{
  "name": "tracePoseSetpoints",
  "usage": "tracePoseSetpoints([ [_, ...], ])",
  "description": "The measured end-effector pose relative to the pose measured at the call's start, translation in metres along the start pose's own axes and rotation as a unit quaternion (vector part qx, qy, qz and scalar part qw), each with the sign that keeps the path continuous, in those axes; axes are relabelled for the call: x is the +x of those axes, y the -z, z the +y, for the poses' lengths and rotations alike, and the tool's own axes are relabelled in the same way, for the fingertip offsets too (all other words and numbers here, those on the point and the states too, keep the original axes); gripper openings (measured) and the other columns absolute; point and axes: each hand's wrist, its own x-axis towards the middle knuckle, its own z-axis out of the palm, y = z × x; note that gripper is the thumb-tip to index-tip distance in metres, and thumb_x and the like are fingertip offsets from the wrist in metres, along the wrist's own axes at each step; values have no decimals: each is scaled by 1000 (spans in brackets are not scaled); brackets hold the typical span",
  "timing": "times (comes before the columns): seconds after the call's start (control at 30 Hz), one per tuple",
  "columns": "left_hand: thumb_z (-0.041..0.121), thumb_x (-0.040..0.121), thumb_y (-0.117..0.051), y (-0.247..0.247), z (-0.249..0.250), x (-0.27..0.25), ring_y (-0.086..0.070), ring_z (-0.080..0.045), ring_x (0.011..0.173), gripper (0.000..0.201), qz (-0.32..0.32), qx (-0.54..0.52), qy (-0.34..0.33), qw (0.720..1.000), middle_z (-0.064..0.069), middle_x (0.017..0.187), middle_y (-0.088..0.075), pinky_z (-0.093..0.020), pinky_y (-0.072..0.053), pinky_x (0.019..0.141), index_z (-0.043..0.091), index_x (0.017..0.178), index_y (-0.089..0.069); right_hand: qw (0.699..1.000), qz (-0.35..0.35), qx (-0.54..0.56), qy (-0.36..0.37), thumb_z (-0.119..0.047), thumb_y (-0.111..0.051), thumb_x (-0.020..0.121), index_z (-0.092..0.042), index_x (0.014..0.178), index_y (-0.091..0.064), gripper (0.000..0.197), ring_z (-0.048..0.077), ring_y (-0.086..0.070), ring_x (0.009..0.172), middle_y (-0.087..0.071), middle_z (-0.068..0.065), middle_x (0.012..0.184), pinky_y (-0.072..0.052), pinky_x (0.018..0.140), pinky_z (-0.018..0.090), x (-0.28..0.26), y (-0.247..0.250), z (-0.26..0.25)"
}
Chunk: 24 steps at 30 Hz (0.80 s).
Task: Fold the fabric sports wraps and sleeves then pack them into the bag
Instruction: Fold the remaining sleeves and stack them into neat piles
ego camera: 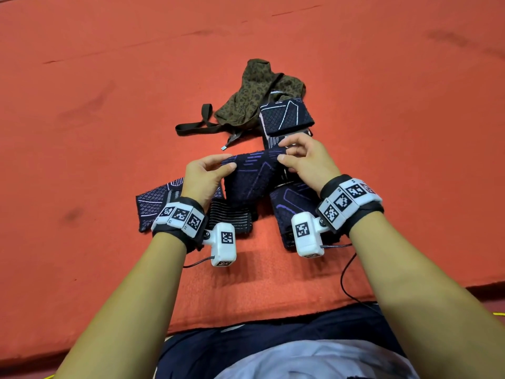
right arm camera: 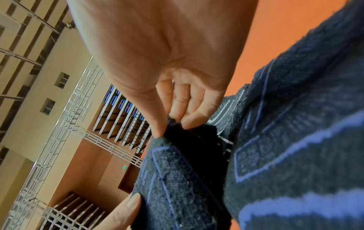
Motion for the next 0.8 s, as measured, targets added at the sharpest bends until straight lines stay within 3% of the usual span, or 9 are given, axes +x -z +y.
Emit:
tracePoseSetpoints([
  [0.1, -3, 81, -74, 0, -2, 1, -71, -14, 90, 22, 1, 7, -2, 1000, -10, 98, -76, -22, -54, 80, 4, 101, -75, 999, -31, 10, -16, 8, -69, 84, -10, 115, -62, 36, 16, -65, 79, -69, 5, 90, -54, 79, 28, -1, -3, -3],
  [0.2, -5, 79, -75, -1, -1, 2, -70, -10, 85, 21, 5, 20, 0, 1000, -7, 94, -76, -20, -53, 77, 7, 96, -75, 999, -27, -17, -18, 11, -68, 83, -8, 115, -64, 38, 18, -66, 84, -70, 16, 93, -55, 88, 34, -1, -4, -3],
  [0.27, -7, 78, -75, -1, -1, 2, -69, -6, 80, 23, 6, 31, 1, 999, -3, 89, -75, -17, -52, 74, 10, 94, -75, 999, -11, -33, -12, 9, -68, 83, -10, 110, -68, 33, 16, -64, 82, -68, 7, 86, -54, 88, 33, 1, -3, -1],
  [0.4, -9, 78, -74, -1, -2, 4, -69, -4, 77, 25, 2, 37, 3, 999, -2, 87, -74, -15, -51, 73, 10, 95, -74, 996, 4, -87, 14, 2, -70, 83, -9, 105, -74, 24, 6, -51, 68, -53, -10, 72, -45, 76, 23, 6, -4, 6],
  [0.67, -7, 80, -73, 0, 2, 3, -69, -9, 81, 18, -18, 24, -18, 999, -2, 86, -75, -19, -53, 77, 9, 90, -73, 993, 28, -111, 32, -5, -73, 84, -16, 96, -74, 17, 7, -48, 64, -52, -14, 69, -44, 75, 27, 11, -1, 9],
  [0.8, -3, 81, -75, 4, 4, 5, -69, -17, 89, 16, -25, 21, -20, 999, -11, 96, -75, -29, -56, 87, 3, 96, -74, 993, 29, -110, 37, -7, -73, 85, -14, 95, -74, 12, 8, -50, 67, -55, -10, 72, -44, 75, 26, 13, 0, 8],
])
